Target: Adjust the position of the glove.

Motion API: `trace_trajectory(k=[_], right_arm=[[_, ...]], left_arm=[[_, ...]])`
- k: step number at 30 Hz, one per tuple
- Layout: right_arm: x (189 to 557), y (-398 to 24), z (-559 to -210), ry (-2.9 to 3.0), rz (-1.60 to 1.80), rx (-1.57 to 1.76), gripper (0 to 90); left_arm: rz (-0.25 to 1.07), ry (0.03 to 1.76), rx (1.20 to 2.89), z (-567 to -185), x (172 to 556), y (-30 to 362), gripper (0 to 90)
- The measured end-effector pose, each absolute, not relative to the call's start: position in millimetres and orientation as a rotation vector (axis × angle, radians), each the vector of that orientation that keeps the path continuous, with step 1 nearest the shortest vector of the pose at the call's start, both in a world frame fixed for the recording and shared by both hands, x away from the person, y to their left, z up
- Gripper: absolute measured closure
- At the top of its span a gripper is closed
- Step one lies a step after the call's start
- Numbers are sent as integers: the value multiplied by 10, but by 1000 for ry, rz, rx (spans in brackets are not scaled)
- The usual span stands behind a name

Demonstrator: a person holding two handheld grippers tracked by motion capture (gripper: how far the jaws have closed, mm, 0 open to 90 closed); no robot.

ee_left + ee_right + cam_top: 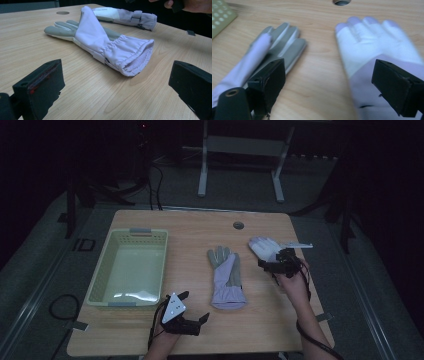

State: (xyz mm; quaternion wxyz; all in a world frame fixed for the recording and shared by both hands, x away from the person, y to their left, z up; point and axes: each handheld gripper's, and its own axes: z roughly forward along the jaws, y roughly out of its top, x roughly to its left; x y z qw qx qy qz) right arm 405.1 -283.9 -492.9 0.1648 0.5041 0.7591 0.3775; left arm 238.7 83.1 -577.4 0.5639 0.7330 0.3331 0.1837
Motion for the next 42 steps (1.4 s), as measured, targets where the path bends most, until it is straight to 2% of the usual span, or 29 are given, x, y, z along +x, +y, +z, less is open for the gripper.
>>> trace_trajectory(k=[3,8,9,12,13,16,17,22,24,26,30,34,42], right_arm=[[4168,-2934,-4945,2183,1009,1455,118],[4298,-3077,-4986,2161,894,1470,259],[4323,-3122,-4998,2157,882,1474,314],[4372,-3202,-5038,2147,847,1494,333],[4387,-3229,-5056,2142,836,1497,366],[4427,-3300,-5129,2145,814,1512,388],[4440,-3314,-5164,2152,794,1517,424],[4462,-3327,-5309,2200,789,1533,473],[4464,-3327,-5328,2208,808,1542,547],[4465,-3311,-5319,2220,799,1531,608],[4462,-3266,-5282,2214,761,1555,671],[4382,-3254,-5120,2141,780,1646,755],[4065,-3192,-4827,2054,839,1708,787]], left_arm=[[429,784,1724,-5774,2389,835,1],[433,781,1725,-5774,2386,831,1],[434,781,1725,-5774,2385,831,1],[433,782,1725,-5774,2386,831,1],[433,781,1725,-5774,2386,832,1],[434,781,1726,-5774,2385,831,1],[435,781,1726,-5774,2385,831,1],[435,783,1725,-5774,2386,831,1],[435,783,1726,-5774,2385,830,1],[437,784,1726,-5774,2385,829,1],[436,785,1726,-5774,2385,830,1],[438,785,1725,-5774,2383,829,1],[441,783,1727,-5774,2382,825,1]])
